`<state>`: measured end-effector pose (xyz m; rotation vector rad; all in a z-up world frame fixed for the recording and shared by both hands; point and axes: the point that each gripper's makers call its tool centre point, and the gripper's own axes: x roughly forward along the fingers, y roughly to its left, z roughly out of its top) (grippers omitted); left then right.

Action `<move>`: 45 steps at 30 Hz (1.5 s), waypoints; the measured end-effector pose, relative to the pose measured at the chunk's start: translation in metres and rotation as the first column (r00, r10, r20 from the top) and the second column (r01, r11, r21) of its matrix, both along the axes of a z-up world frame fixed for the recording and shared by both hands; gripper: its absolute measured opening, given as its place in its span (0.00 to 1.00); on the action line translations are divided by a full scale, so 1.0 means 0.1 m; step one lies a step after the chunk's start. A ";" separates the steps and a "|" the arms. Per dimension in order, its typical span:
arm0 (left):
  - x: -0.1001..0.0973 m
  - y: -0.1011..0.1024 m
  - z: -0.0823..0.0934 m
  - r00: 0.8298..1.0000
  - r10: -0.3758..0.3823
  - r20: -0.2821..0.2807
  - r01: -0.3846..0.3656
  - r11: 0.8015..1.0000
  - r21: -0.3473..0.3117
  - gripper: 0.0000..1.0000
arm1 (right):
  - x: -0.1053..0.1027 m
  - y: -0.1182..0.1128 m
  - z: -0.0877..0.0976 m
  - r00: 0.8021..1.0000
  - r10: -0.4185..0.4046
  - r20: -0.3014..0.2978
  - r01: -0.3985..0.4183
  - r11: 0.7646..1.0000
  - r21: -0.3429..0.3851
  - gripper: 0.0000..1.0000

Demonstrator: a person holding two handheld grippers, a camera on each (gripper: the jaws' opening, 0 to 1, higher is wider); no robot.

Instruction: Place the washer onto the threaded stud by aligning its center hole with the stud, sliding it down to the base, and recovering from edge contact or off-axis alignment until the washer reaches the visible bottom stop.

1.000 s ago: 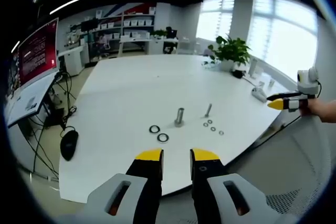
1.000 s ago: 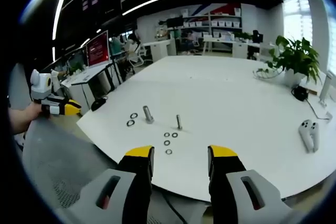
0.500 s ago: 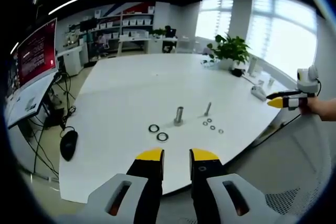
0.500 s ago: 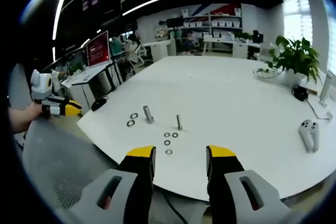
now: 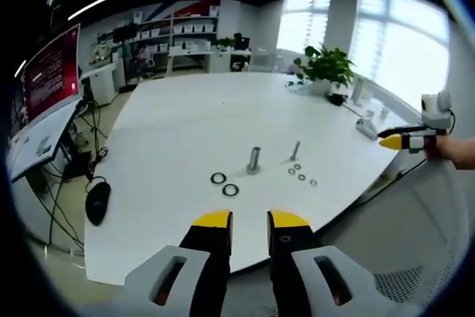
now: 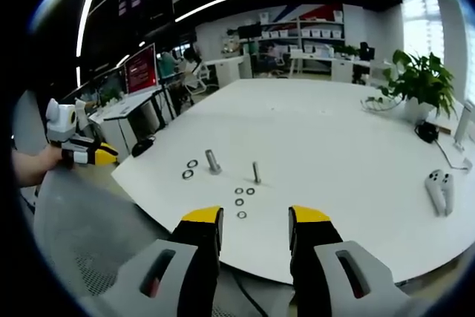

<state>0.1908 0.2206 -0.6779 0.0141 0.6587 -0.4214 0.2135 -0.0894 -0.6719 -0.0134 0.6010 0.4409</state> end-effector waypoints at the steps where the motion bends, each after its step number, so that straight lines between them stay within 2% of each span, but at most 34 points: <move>1: 0.00 0.00 0.00 1.000 0.002 -0.001 -0.002 1.000 0.000 0.16 | 0.00 0.00 0.00 1.000 0.001 0.001 -0.001 1.000 0.000 0.37; 15: -0.03 0.01 -0.05 1.000 0.001 -0.024 -0.001 1.000 0.005 0.16 | -0.02 0.01 -0.04 1.000 0.008 -0.008 -0.008 1.000 -0.018 0.38; 26: -0.03 0.03 -0.06 0.999 0.022 -0.025 -0.022 1.000 0.004 0.14 | -0.06 0.06 -0.10 0.998 0.053 -0.033 -0.055 0.996 -0.066 0.38; 28: -0.09 -0.04 -0.12 0.998 -0.044 -0.048 0.046 0.998 0.034 0.14 | -0.09 0.05 -0.12 0.998 0.047 -0.047 -0.049 0.997 -0.058 0.39; 30: -0.10 0.00 -0.18 0.996 -0.022 -0.086 0.027 0.998 0.050 0.12 | -0.08 0.07 -0.10 0.998 0.055 -0.038 -0.057 0.997 -0.053 0.39; 33: -0.05 0.02 -0.11 0.999 0.005 -0.048 -0.004 1.000 0.029 0.12 | -0.07 0.08 -0.08 0.998 0.058 -0.030 -0.059 0.998 -0.031 0.40; 37: -0.15 0.03 -0.24 0.995 0.006 -0.101 -0.001 0.998 0.056 0.11 | -0.14 0.10 -0.12 0.998 0.055 -0.042 -0.055 0.998 -0.020 0.40; 39: -0.19 0.03 -0.26 0.995 0.005 -0.103 0.001 0.998 0.056 0.10 | -0.18 0.11 -0.13 0.997 0.067 -0.030 -0.068 0.997 -0.029 0.39; 43: -0.20 0.05 -0.29 0.993 0.015 -0.117 -0.009 0.999 0.054 0.10 | -0.22 0.10 -0.22 0.995 0.056 -0.086 -0.057 0.998 -0.007 0.39; 45: -0.17 0.06 -0.29 0.992 0.028 -0.126 -0.022 0.998 0.052 0.10 | -0.18 0.09 -0.21 0.995 0.048 -0.086 -0.048 0.999 0.009 0.40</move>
